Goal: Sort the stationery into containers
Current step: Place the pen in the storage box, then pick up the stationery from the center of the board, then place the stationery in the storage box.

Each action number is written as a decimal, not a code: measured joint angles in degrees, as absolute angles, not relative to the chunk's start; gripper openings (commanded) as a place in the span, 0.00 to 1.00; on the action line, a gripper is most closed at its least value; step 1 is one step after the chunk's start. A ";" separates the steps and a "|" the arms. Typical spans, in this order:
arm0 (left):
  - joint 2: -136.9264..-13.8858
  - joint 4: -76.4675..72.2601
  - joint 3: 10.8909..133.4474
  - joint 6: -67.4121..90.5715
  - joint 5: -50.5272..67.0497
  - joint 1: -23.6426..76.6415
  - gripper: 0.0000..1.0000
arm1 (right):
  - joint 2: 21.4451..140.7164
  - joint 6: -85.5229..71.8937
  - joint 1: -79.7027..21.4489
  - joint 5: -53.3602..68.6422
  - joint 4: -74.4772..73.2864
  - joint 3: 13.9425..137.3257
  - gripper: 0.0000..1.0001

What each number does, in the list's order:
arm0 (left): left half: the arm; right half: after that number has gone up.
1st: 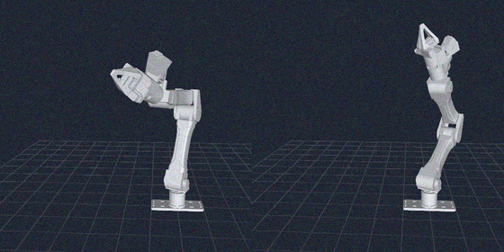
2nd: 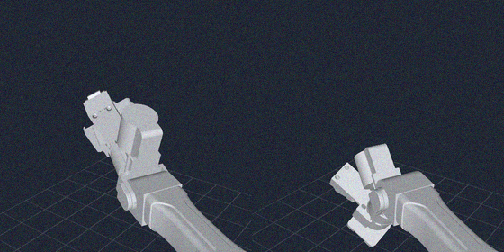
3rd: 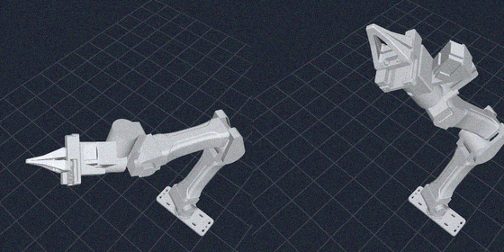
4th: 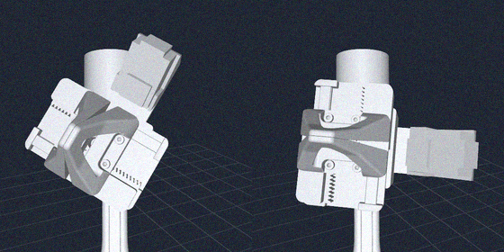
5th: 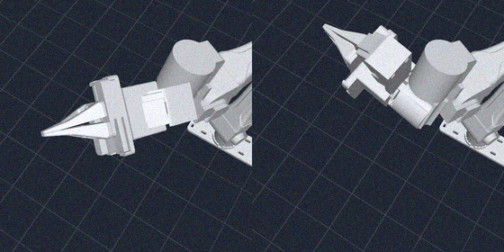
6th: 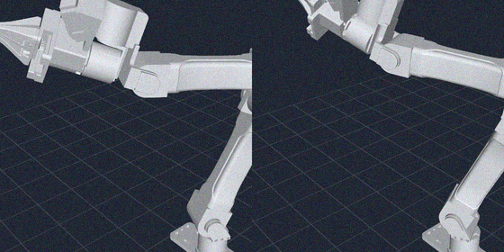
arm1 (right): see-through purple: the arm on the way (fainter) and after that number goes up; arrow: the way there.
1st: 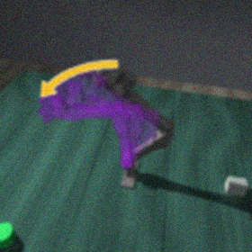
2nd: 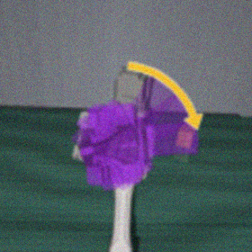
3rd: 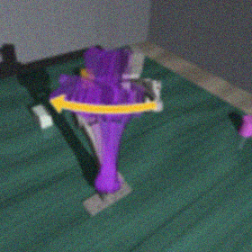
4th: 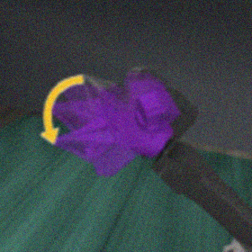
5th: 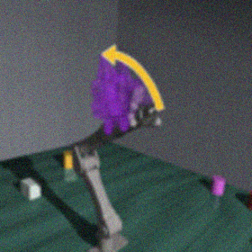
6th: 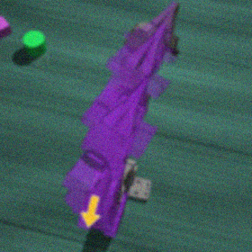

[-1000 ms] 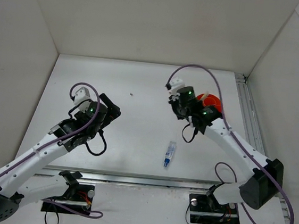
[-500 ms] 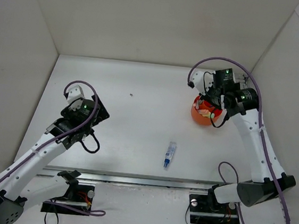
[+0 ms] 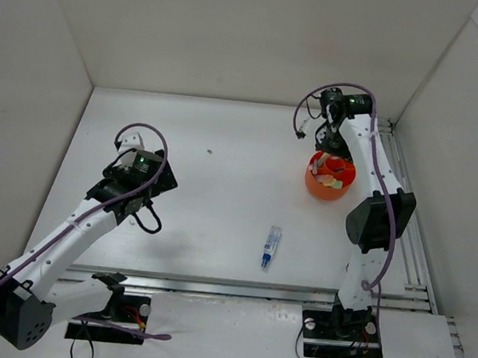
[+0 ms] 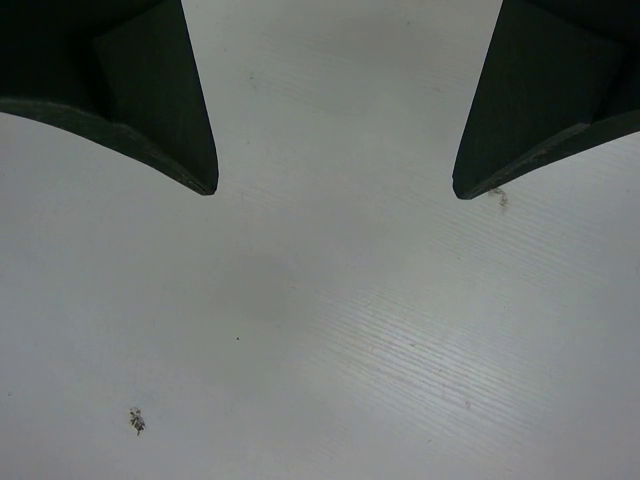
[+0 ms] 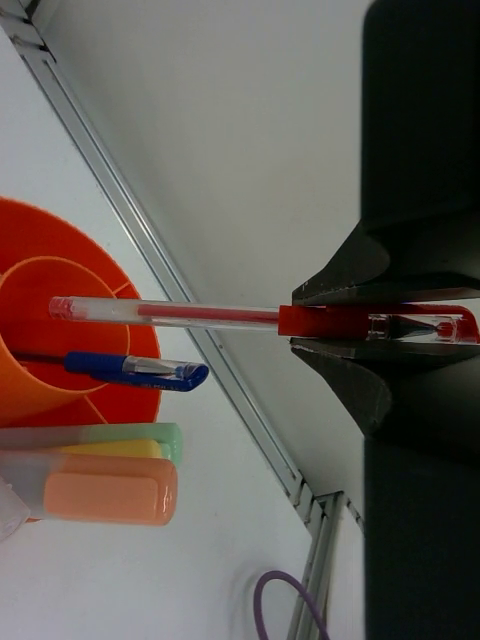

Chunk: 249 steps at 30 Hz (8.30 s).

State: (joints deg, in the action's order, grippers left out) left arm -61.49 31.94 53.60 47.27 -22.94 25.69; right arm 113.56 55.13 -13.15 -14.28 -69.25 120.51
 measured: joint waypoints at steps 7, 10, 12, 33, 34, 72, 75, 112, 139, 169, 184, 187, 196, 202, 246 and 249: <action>-63.96 29.45 53.60 44.86 -19.86 23.24 1.00 | 115.37 55.94 -12.71 -17.50 -70.76 121.36 0.00; -65.84 28.36 53.60 43.97 -18.35 22.52 1.00 | 115.37 56.38 -12.38 -18.24 -70.85 121.45 0.00; -67.05 27.79 53.63 43.64 -17.41 22.13 1.00 | 115.39 56.73 -12.34 -18.79 -70.85 121.45 0.00; -70.76 26.22 54.22 42.37 -13.91 20.73 1.00 | 120.75 57.43 -13.93 -20.78 -69.82 121.45 0.51; -70.70 26.24 54.22 42.35 -13.78 20.56 1.00 | 120.75 57.23 -13.98 -21.06 -69.52 121.45 0.53; -50.19 27.55 41.34 44.18 -8.56 21.10 1.00 | 89.19 20.95 -47.92 -20.43 -45.47 71.35 0.98; -49.04 27.59 40.53 44.25 -8.56 21.34 1.00 | 89.08 11.05 -50.96 -21.58 -40.21 67.88 0.98; -47.16 27.55 38.63 45.47 -7.35 21.82 1.00 | 91.35 -41.50 -49.95 -20.14 -16.99 48.01 0.15; -45.82 28.91 38.63 45.69 -9.21 21.82 1.00 | 100.33 -2.04 -46.70 3.97 0.40 55.24 0.83; -48.27 28.18 38.68 45.63 -8.78 22.90 1.00 | 79.37 -20.38 -50.06 -7.60 -13.52 45.78 0.00; -48.71 27.83 40.73 45.67 -9.26 23.49 1.00 | 63.99 -19.27 -19.62 -4.89 -28.16 65.98 0.00; -49.91 26.85 40.73 45.69 -9.06 23.53 1.00 | 65.39 -19.07 -11.92 -1.74 -30.04 70.37 0.00; -57.91 25.36 44.36 45.63 -7.62 23.53 1.00 | 72.49 -25.58 7.66 14.74 -31.86 74.48 0.00; -59.92 23.59 45.43 45.63 -7.14 23.53 1.00 | 78.02 -30.55 16.95 32.91 -32.21 74.48 0.00; -68.55 20.84 51.22 45.23 -4.67 23.53 1.00 | 77.80 -102.59 27.22 57.74 39.27 39.86 0.00; -68.55 21.12 51.22 45.43 -4.73 23.53 1.00 | 74.06 -105.45 27.38 56.49 40.51 35.68 0.00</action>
